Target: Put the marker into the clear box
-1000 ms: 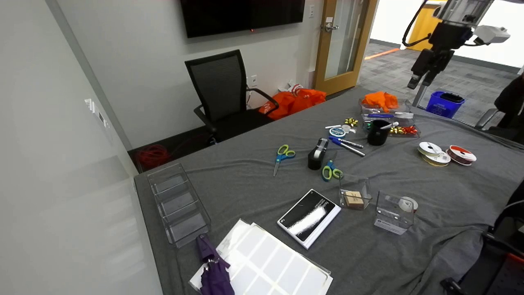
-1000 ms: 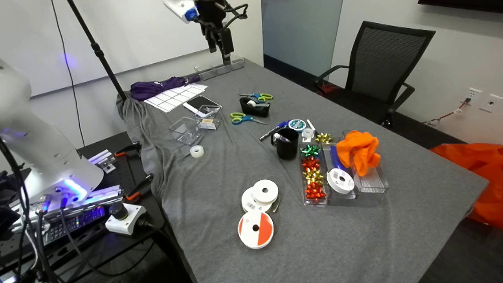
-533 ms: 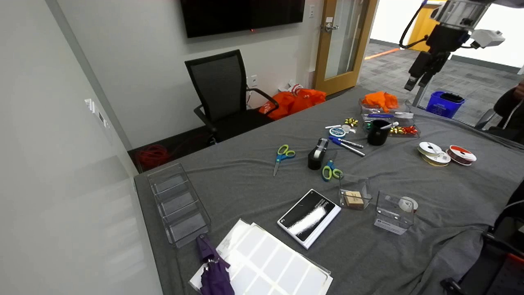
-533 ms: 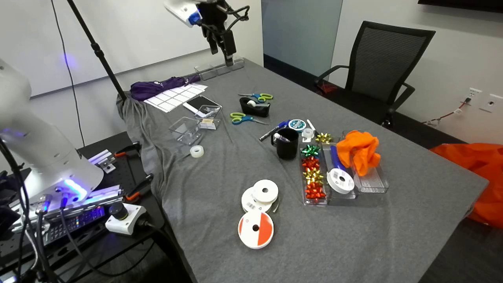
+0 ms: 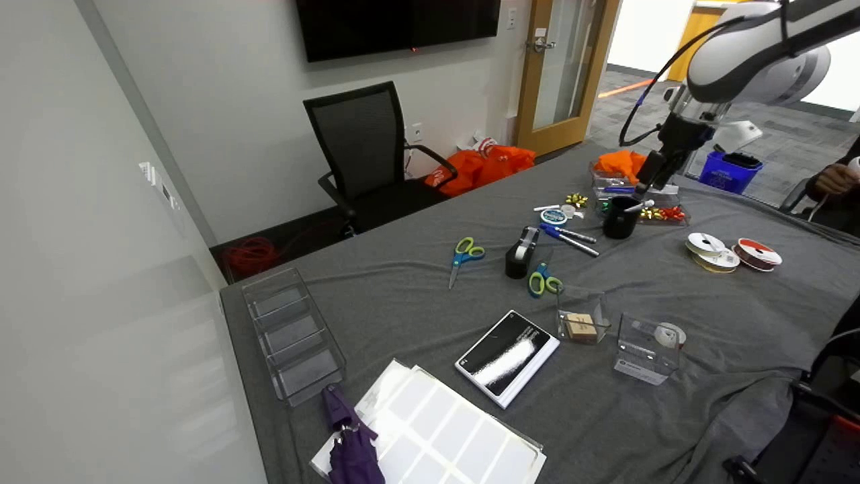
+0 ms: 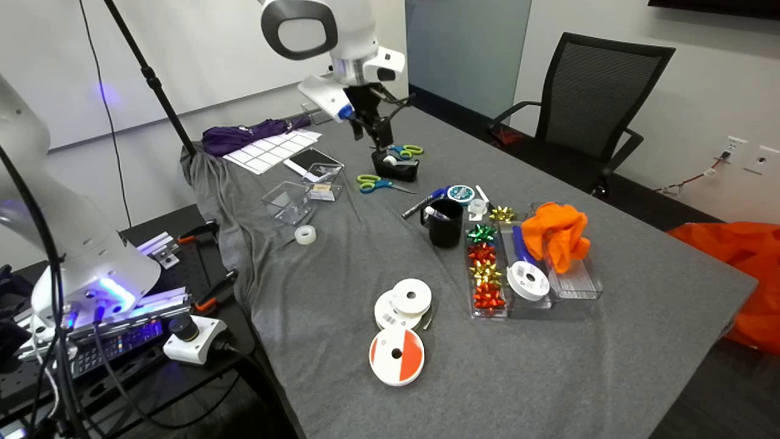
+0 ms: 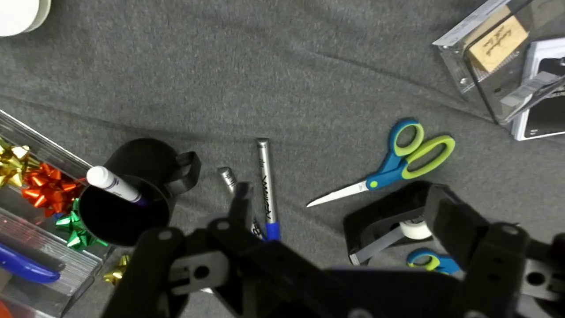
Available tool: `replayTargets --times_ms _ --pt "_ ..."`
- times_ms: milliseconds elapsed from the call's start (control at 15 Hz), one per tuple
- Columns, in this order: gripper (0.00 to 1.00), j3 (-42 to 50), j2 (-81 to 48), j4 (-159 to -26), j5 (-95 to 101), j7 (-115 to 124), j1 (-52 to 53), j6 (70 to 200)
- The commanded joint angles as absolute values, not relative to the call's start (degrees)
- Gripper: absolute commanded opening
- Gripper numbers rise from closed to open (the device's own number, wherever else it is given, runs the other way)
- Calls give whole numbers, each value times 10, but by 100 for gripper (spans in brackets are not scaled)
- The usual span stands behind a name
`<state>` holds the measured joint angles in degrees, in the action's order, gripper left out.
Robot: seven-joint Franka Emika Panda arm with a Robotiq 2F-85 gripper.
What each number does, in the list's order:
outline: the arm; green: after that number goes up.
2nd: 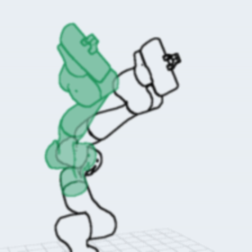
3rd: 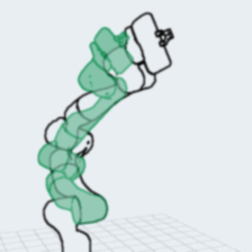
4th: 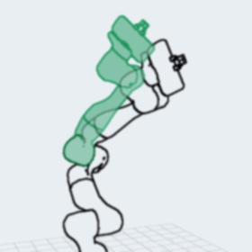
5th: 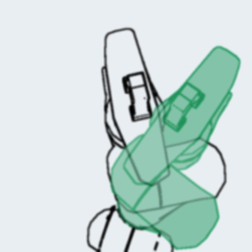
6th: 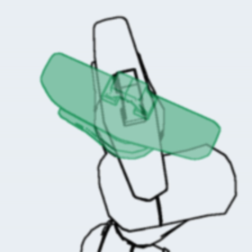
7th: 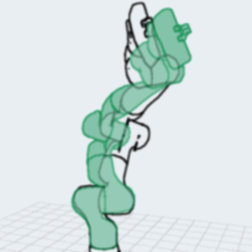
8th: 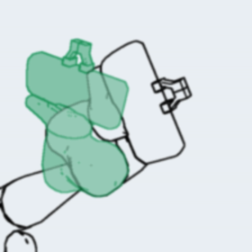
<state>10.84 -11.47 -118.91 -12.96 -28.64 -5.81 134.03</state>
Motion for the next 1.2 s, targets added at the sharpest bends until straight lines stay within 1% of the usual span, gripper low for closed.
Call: replayTargets --times_ms 0,267,467,1133 --pt "100 62 -189 -1165 -177 -334 -100 1408" --pt "100 6 -257 -1140 -219 -368 -141 1487" --pt "100 -23 -299 -1115 -209 -365 -161 1520" --pt "100 -34 -381 -1058 -138 -348 -188 1528"
